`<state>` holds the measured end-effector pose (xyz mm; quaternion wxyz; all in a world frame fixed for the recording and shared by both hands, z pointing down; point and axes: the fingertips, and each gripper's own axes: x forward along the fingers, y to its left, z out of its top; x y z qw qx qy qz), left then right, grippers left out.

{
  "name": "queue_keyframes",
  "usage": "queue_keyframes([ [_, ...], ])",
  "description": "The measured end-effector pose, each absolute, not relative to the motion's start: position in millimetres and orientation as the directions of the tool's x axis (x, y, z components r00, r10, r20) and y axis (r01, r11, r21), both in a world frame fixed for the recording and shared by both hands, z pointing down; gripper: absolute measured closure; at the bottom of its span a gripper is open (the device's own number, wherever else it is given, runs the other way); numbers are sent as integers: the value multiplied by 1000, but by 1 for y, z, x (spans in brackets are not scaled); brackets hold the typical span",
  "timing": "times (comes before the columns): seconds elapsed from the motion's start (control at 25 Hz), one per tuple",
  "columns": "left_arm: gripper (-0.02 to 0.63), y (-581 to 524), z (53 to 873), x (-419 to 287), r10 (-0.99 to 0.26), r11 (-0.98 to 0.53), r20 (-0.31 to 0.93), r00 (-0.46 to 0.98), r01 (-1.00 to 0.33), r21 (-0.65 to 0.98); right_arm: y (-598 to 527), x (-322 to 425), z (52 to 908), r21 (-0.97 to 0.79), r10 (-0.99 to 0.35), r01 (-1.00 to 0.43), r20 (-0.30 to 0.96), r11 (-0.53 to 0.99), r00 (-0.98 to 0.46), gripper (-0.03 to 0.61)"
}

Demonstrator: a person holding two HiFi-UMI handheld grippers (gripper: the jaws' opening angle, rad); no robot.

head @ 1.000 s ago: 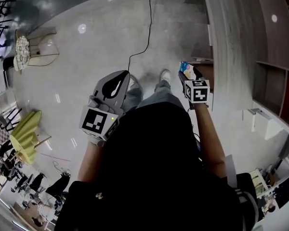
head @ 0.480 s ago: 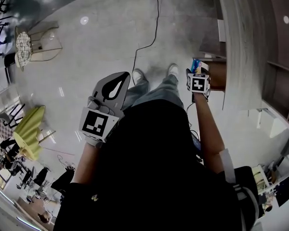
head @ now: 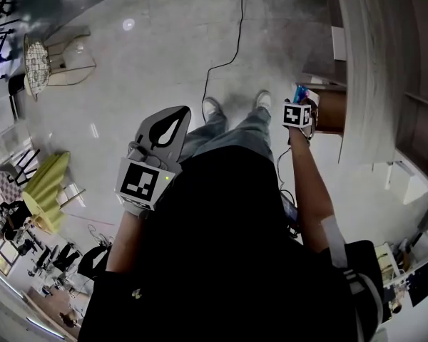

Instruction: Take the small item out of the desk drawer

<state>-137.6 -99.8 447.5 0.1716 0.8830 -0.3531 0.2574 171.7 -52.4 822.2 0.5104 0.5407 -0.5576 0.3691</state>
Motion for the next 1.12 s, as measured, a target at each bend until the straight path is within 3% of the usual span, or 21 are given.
queue_keyframes([
  [0.12, 604, -101, 450, -142, -533, -686, 578, 618, -716, 132, -51, 176, 826, 200, -212, -966, 963, 165, 163, 261],
  [0.56, 604, -98, 447, -145, -545, -676, 554, 630, -721, 154, -46, 175, 806, 267, -221, -941, 950, 210, 220, 389],
  [0.76, 604, -95, 437, -142, -565, -668, 520, 641, -725, 168, -48, 178, 775, 324, -264, -916, 929, 237, 260, 492],
  [1.12, 604, -99, 419, -128, -607, -651, 437, 663, -731, 204, -63, 187, 722, 279, -274, -931, 938, 236, 212, 495],
])
